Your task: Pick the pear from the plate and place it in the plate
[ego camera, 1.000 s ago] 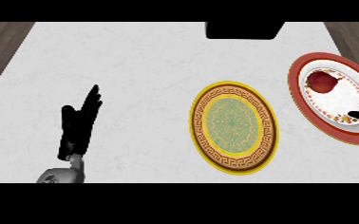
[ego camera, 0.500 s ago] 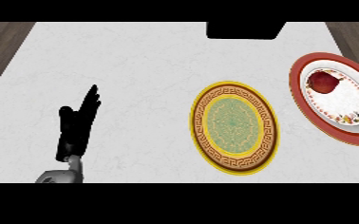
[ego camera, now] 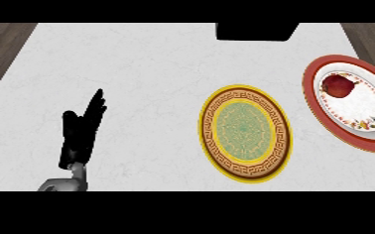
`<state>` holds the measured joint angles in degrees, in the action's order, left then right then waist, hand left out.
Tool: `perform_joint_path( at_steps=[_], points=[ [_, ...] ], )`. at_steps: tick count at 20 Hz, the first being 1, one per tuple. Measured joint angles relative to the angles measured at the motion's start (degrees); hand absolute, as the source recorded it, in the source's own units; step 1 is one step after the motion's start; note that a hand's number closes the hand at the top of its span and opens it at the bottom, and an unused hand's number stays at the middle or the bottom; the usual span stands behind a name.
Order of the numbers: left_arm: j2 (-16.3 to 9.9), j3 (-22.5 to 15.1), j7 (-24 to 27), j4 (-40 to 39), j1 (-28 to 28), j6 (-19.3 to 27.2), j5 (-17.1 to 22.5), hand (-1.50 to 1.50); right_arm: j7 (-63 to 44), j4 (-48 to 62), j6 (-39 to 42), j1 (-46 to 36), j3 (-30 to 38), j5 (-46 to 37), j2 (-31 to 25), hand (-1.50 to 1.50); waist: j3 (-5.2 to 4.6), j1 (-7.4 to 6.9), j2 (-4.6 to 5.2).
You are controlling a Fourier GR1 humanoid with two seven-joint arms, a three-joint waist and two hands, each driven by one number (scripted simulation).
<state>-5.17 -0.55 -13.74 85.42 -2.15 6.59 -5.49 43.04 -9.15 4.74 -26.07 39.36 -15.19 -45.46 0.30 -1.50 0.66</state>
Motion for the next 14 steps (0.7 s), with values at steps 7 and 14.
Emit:
perform_joint_path(
  at_steps=[7,14],
  points=[
    [0.4,0.2,0.9,-1.4,-0.8,0.2,-0.4,0.0,0.6,0.7,-2.1,1.7,1.4,1.6,-0.7,-1.5,0.06,-0.1,0.1],
    [0.3,0.5,2.0,-2.1,-0.6,0.0,-0.3,0.0,-0.7,1.0,-2.8,2.9,2.0,2.3,-2.7,-1.5,0.11,-0.22,0.15]
  ],
)
